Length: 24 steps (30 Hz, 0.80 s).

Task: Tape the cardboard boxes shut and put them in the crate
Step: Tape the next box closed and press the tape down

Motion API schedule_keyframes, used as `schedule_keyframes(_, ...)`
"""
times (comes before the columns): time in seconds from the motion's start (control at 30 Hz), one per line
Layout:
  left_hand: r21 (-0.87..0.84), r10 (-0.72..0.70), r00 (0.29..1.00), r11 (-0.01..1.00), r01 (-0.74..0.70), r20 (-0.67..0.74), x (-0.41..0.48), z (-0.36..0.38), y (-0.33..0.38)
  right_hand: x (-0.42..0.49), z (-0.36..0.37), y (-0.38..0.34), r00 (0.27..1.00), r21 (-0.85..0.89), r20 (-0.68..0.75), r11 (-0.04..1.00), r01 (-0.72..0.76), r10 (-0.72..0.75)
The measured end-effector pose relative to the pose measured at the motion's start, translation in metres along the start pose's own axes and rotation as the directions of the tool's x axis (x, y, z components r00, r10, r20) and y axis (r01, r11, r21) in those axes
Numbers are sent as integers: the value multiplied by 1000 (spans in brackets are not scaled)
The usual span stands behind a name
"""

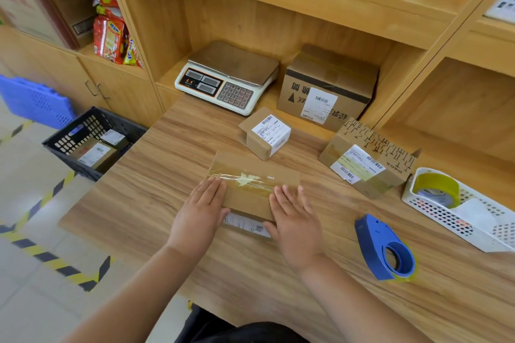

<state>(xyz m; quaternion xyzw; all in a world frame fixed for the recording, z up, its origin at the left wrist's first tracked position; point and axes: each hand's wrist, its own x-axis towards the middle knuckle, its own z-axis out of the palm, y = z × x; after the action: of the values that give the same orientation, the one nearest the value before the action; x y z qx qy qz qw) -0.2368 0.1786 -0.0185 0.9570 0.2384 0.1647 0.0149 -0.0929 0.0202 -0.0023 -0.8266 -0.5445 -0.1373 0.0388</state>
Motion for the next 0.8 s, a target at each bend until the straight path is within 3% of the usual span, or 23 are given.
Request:
schedule_keyframes(0.17, 43, 3, 1000, 999, -2, -24, 0, 4, 1, 9, 9, -15, 992, 76, 22, 989, 124, -126)
schedule_keyframes(0.5, 107, -27, 1000, 994, 28, -8, 12, -16, 12, 11, 14, -10, 992, 115, 24, 986, 118, -122)
schedule_keyframes(0.8, 54, -60, 991, 997, 54, 123, 7, -16, 9, -31, 5, 13, 999, 179, 31, 983, 37, -43)
